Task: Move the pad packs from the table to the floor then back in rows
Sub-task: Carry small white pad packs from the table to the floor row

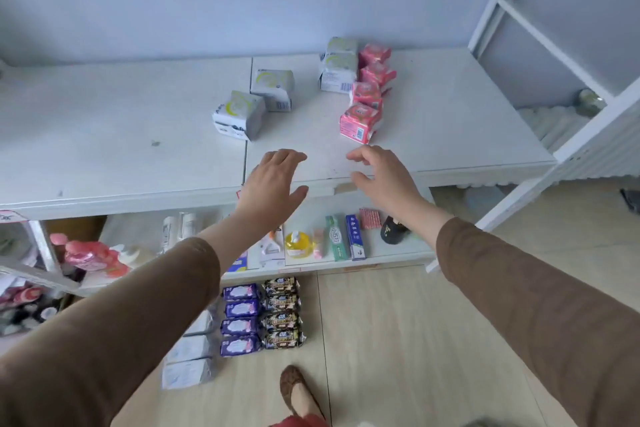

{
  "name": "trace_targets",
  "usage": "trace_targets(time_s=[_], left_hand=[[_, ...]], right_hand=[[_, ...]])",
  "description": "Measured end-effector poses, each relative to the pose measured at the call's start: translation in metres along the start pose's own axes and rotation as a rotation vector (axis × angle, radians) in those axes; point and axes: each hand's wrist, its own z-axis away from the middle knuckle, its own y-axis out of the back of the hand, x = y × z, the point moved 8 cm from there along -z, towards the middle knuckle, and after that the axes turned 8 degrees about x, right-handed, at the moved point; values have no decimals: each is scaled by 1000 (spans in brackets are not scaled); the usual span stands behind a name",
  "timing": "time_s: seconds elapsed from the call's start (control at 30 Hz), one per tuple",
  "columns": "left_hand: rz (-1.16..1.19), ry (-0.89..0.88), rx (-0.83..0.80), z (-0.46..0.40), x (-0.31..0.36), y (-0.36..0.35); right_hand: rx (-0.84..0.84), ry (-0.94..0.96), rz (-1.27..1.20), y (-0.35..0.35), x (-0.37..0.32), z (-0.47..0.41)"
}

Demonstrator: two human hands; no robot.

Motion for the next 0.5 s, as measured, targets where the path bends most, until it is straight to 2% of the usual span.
trace_targets(time_s=[0.33, 0.5], left_hand=[[-5, 145, 12, -97, -72, 13], [2, 342, 57, -123, -138, 22]], right_hand=[[-27, -44, -99, -24, -18, -131], [-108, -140, -180, -60, -25, -193]])
